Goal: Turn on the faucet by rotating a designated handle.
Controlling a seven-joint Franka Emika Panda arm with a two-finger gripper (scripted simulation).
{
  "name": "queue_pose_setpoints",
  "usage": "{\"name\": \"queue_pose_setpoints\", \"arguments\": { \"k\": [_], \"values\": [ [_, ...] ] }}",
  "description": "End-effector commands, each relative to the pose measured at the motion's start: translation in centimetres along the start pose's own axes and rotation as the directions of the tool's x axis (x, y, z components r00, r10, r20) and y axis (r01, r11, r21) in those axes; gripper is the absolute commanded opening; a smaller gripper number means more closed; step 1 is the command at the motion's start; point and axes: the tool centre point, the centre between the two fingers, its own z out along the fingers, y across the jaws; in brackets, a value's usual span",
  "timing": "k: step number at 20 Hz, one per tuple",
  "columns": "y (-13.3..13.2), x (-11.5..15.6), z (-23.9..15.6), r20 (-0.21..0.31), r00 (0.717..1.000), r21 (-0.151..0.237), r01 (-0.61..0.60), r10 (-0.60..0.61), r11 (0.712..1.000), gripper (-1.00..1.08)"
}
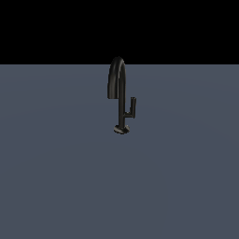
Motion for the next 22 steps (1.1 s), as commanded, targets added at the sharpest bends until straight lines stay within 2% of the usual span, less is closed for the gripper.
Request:
{"name": "queue_pose_setpoints", "arguments": {
  "k": [1,6,11,17,22],
  "values": [
    [0.0,0.0,0.0,0.0,1.0,0.0,0.0,0.0,1.0,-1.0],
    [0.0,0.4,0.1,0.007,1.0,0.008,-0.009,0.009,1.0,-1.0],
    [-0.1,1.4,0.2,0.03,0.999,0.032,-0.037,0.036,0.999,-1.0],
    [-0.2,3.7,0.7,0.081,0.993,0.08,-0.097,0.09,0.992,-1.0],
    [-0.1,6.5,1.3,0.145,0.978,0.133,-0.172,0.152,0.976,-1.0]
  ]
}}
